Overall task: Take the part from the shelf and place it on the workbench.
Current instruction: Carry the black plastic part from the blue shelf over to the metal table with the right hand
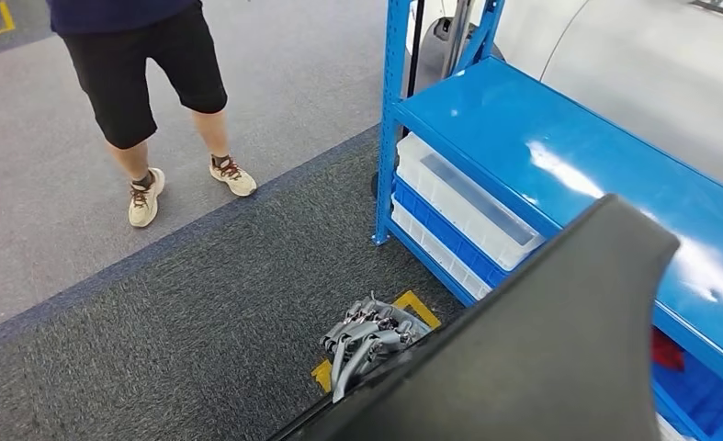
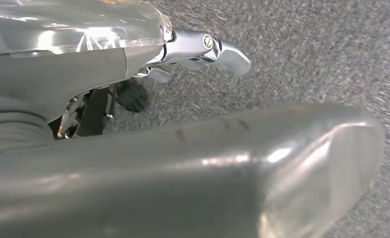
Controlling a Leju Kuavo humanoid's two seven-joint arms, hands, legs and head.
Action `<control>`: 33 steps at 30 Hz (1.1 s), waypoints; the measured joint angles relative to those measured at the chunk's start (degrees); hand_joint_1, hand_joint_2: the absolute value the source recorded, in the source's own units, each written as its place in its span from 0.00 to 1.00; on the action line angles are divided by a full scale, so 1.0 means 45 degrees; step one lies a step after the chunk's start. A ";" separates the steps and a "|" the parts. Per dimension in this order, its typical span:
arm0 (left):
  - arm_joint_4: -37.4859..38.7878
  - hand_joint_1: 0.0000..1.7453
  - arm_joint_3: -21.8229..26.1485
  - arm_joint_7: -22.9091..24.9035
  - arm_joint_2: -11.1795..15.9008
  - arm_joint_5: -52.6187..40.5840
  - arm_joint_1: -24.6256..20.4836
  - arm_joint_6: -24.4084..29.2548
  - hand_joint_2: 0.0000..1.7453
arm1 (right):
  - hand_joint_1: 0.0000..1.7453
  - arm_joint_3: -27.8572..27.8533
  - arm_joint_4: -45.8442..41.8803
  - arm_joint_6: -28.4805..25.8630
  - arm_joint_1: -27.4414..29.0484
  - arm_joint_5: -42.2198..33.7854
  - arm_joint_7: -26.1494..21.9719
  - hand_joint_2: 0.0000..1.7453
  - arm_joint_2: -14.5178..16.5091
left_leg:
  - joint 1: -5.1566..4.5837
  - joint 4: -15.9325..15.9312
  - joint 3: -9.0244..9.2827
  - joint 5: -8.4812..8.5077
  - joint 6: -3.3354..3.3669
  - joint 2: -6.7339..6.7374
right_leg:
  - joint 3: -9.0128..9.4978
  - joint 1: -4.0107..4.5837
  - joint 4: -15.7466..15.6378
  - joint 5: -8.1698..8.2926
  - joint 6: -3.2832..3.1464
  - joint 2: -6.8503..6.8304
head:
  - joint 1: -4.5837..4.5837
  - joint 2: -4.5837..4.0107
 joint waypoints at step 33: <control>0.0015 0.00 -0.0151 0.0321 -0.0578 0.0013 0.0100 0.0311 0.00 | 1.00 0.0067 0.0033 -0.0597 -0.0320 0.0528 0.0527 1.00 0.0200 | 0.0154 -0.0107 -0.0057 0.0173 0.0157 -0.0541 | 0.0466 0.0008 -0.0200 -0.0241 0.0262 -0.0017 | 0.0002 0.0000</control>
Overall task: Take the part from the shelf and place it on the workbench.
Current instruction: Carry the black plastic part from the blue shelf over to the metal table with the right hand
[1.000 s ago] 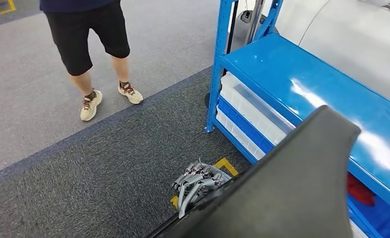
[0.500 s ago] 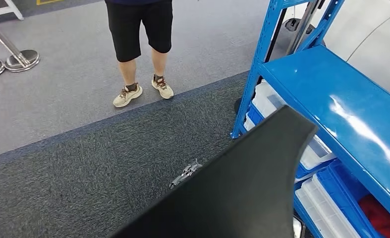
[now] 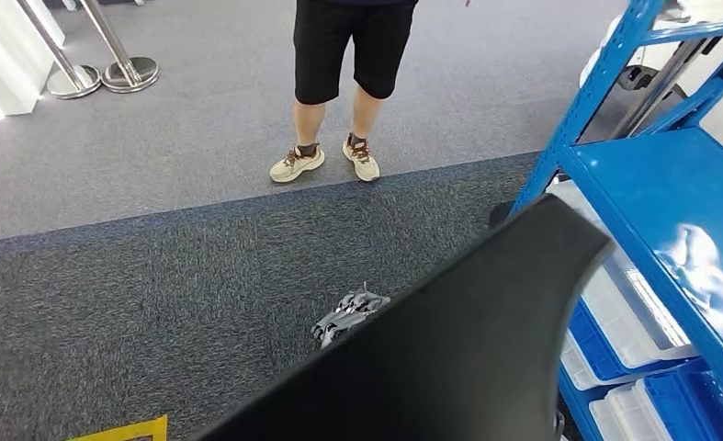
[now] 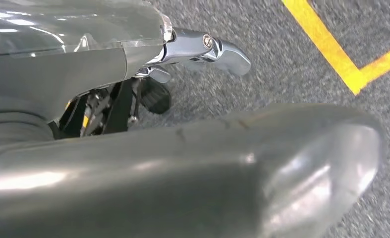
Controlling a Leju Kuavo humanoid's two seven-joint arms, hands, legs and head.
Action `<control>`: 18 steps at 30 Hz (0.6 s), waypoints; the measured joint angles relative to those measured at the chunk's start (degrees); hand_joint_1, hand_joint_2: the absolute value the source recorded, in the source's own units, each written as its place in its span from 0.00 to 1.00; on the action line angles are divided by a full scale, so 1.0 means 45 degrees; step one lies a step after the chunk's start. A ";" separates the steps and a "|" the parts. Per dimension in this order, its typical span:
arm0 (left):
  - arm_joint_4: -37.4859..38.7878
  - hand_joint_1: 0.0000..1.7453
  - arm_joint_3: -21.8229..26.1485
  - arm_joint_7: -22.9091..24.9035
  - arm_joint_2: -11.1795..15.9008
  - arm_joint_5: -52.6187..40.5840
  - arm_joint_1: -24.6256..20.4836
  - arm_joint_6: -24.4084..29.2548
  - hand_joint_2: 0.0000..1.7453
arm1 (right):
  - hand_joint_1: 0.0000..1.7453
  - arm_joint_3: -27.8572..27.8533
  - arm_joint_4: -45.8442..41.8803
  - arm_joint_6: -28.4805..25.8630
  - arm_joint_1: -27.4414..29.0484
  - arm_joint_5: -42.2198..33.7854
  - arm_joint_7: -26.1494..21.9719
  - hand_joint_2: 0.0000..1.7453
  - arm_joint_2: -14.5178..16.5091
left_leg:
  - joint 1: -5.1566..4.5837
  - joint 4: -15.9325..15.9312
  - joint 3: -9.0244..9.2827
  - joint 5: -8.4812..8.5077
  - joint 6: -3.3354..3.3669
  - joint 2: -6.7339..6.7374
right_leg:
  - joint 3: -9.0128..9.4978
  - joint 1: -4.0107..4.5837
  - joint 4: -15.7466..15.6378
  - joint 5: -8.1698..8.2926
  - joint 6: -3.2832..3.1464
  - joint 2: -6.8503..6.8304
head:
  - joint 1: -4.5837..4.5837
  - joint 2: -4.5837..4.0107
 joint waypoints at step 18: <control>0.0001 0.00 0.0334 0.0250 0.0030 -0.0011 0.0040 0.0109 0.00 | 1.00 0.0123 0.0667 0.0145 -0.0323 -0.0229 -0.0515 1.00 -0.0057 | 0.0002 0.1099 -0.0577 -0.0589 -0.0397 -0.1420 | -0.0628 -0.0150 0.0096 0.0394 -0.0484 0.1950 | -0.0002 0.0000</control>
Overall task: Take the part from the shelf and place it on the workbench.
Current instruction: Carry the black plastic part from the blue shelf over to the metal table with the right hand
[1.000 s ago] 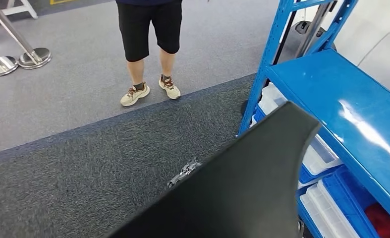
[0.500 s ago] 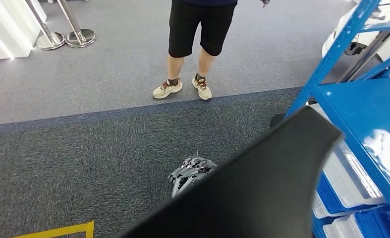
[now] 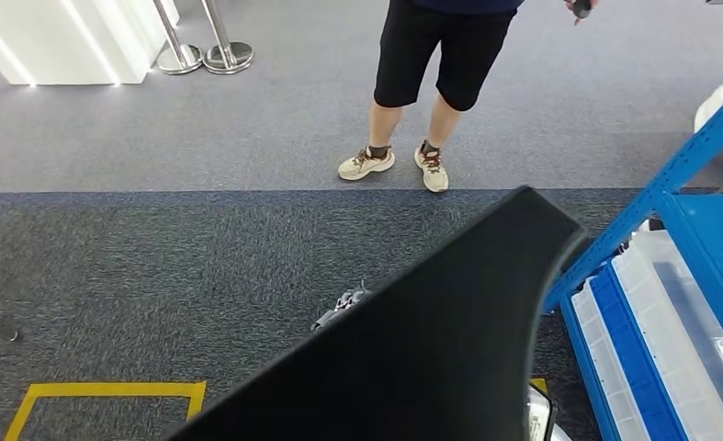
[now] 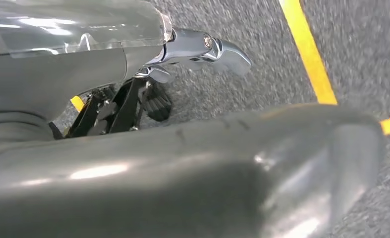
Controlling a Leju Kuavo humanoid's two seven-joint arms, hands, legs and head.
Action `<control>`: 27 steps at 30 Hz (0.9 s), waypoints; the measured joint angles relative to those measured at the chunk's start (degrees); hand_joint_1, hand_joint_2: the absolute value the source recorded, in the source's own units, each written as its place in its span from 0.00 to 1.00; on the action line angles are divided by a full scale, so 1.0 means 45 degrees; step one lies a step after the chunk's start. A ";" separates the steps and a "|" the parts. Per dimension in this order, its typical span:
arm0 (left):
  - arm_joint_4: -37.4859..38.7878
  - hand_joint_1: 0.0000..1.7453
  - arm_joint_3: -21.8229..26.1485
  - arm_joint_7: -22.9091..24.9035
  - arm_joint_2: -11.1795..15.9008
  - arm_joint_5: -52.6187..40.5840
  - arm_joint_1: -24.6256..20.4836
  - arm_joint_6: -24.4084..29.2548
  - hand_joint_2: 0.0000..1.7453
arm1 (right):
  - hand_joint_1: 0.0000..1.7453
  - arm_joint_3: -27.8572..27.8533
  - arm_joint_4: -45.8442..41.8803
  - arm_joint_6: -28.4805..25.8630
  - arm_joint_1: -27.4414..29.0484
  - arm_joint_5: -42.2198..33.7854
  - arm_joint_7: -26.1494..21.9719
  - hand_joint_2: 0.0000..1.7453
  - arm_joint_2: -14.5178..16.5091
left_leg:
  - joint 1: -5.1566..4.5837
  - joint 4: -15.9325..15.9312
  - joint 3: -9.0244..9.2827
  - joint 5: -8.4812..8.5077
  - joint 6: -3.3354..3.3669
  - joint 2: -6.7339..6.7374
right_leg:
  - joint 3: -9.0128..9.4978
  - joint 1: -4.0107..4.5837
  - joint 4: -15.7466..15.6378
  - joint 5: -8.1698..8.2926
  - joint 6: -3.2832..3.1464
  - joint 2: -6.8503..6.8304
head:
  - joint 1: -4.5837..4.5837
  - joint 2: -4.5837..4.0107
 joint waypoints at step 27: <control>-0.0001 0.00 0.0108 0.0271 0.0074 -0.0001 -0.0036 0.0091 0.00 | 1.00 -0.0021 0.1195 0.0290 -0.0460 -0.0866 -0.0375 1.00 -0.0577 | -0.0024 -0.0856 0.0335 0.0523 0.0272 -0.0730 | -0.0313 -0.0007 0.0287 -0.0054 0.0321 0.0567 | 0.0001 0.0000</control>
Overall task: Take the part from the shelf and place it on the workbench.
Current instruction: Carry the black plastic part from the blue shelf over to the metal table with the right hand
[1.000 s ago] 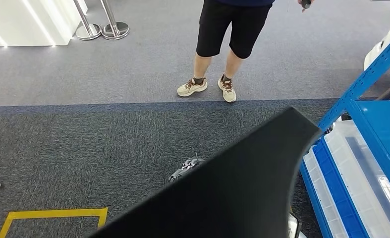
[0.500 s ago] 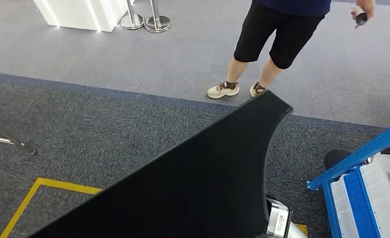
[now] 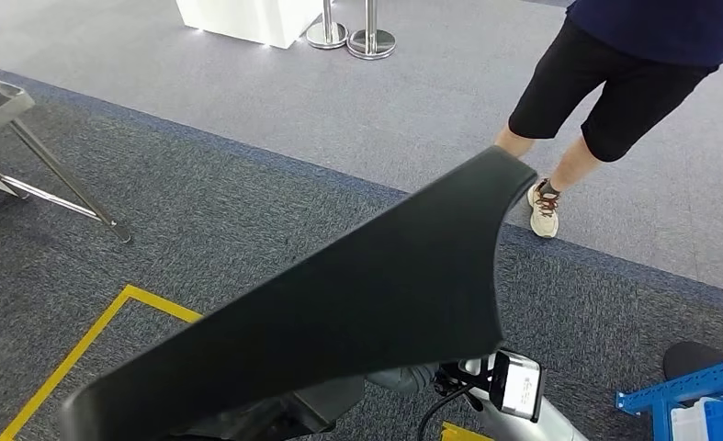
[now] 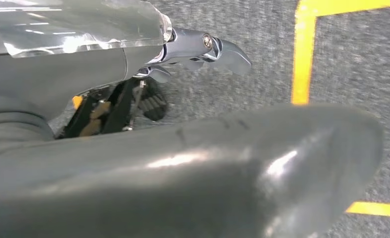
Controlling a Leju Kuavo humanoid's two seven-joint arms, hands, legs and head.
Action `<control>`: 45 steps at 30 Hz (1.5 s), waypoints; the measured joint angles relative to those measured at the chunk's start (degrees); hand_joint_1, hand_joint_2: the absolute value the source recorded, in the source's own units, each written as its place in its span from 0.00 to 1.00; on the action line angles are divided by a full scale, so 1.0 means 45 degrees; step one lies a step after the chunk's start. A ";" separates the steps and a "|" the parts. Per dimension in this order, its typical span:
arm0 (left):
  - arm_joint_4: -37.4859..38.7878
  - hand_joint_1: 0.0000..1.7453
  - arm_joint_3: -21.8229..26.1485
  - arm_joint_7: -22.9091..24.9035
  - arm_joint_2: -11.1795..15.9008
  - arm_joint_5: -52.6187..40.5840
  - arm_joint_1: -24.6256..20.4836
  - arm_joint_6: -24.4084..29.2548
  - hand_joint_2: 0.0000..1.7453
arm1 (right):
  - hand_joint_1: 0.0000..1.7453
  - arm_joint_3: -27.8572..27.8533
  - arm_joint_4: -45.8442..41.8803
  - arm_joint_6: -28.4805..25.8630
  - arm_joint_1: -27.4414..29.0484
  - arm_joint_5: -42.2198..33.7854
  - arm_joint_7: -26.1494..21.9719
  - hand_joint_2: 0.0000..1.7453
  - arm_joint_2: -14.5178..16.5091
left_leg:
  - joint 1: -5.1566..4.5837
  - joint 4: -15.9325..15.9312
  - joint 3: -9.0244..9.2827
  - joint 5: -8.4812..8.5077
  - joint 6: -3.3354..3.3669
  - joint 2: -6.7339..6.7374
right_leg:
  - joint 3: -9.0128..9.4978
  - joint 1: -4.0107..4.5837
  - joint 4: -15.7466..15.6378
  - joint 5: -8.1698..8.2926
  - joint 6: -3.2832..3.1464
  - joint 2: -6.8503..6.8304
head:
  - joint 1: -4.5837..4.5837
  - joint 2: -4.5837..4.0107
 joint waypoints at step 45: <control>0.0005 0.00 0.0051 -0.0448 -0.0060 0.0015 0.0034 -0.0021 0.00 | 1.00 0.0058 0.0822 -0.0534 -0.0936 -0.0986 -0.0148 1.00 -0.0545 | -0.0018 -0.0006 0.0049 -0.0121 0.0061 0.2446 | 0.0531 0.0194 -0.0323 -0.0234 0.0044 -0.2378 | -0.0001 0.0000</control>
